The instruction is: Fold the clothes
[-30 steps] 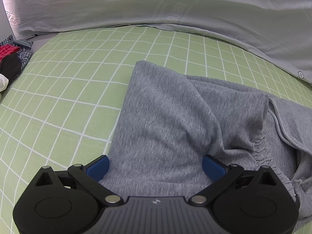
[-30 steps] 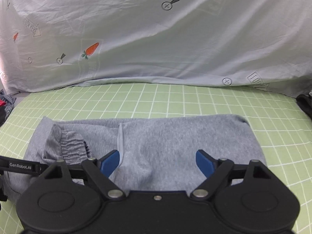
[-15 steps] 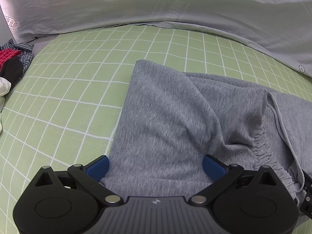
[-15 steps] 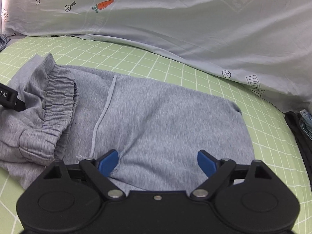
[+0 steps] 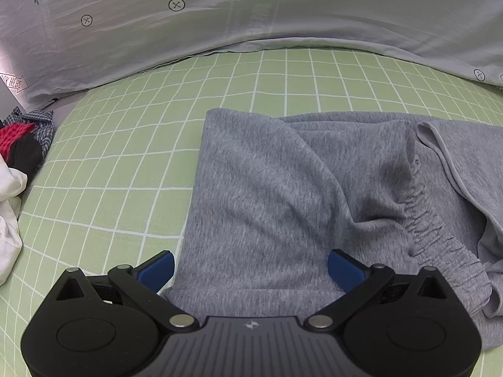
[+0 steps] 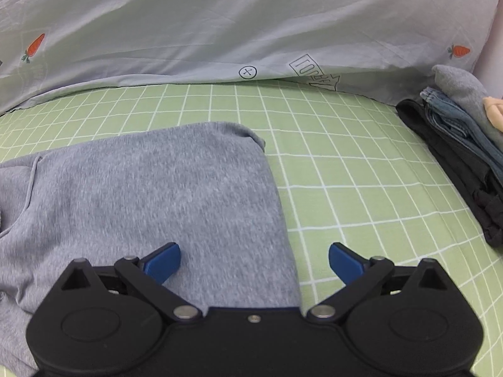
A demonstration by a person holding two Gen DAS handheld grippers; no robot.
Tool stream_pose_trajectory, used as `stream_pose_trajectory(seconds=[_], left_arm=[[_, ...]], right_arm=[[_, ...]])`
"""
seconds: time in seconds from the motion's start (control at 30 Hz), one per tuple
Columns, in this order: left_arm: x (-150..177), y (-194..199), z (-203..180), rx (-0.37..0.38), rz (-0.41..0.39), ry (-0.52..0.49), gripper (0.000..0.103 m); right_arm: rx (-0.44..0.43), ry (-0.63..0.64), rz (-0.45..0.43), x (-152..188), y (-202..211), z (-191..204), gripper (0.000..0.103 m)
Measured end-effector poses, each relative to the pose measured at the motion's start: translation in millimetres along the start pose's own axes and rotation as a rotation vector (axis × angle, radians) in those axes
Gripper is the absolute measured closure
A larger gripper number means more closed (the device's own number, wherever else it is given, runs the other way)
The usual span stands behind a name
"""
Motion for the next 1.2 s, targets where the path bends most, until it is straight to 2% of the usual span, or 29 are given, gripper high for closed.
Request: stream_pose_trajectory(seconds=[0.03, 0.1, 0.2, 0.23, 0.27, 0.33, 0.53, 0.73, 0.9, 1.0, 1.07, 1.1, 1.17, 1.2], left_arm=[[0, 0, 0, 0.001, -0.001, 0.001, 0.0], [1, 0, 1, 0.004, -0.002, 0.008, 0.0], [2, 0, 1, 0.01, -0.002, 0.017, 0.0], [2, 0, 1, 0.013, -0.002, 0.019, 0.0], [3, 0, 1, 0.014, -0.002, 0.02, 0.0], [2, -1, 1, 0.015, -0.001, 0.02, 0.0], [0, 0, 1, 0.022, 0.009, 0.005, 0.0], [1, 1, 4, 0.043, 0.026, 0.017, 0.0], [6, 4, 11, 0.042, 0.032, 0.026, 0.0], [12, 4, 18, 0.037, 0.041, 0.044, 0.0], [18, 4, 22, 0.036, 0.051, 0.063, 0.0], [21, 4, 25, 0.036, 0.053, 0.074, 0.0], [25, 7, 30, 0.038, 0.052, 0.102, 0.0], [27, 8, 33, 0.042, 0.049, 0.116, 0.0]], right_arm=[[-0.014, -0.016, 0.012, 1, -1, -1, 0.01], [-0.033, -0.025, 0.012, 0, 2, 2, 0.014], [-0.061, -0.03, 0.001, -2, 11, 9, 0.035], [-0.07, -0.031, -0.002, -3, 14, 11, 0.046], [-0.079, -0.033, -0.006, -4, 17, 14, 0.064], [-0.097, -0.036, -0.013, -6, 22, 19, 0.09], [-0.152, -0.046, -0.035, -11, 40, 33, 0.092], [-0.353, 0.006, -0.058, -13, 78, 104, 0.093], [-0.58, 0.1, 0.015, 14, 100, 189, 0.093], [-0.605, 0.125, 0.091, 35, 93, 214, 0.089], [-0.609, 0.136, 0.144, 49, 86, 227, 0.075], [-0.611, 0.141, 0.171, 55, 83, 234, 0.072], [-0.612, 0.101, 0.164, 53, 84, 227, 0.041], [-0.598, 0.076, 0.135, 48, 86, 217, 0.033]])
Point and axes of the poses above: each gripper's, at about its wrist camera, not at the fingertips, and y roughly against the way its jaws point, z to its left, x to its underside, the point moved 7 cm from there along -y, roughly the way its jaws point, and after that the axes turned 15 degrees about -y, right-handed, at the moved point
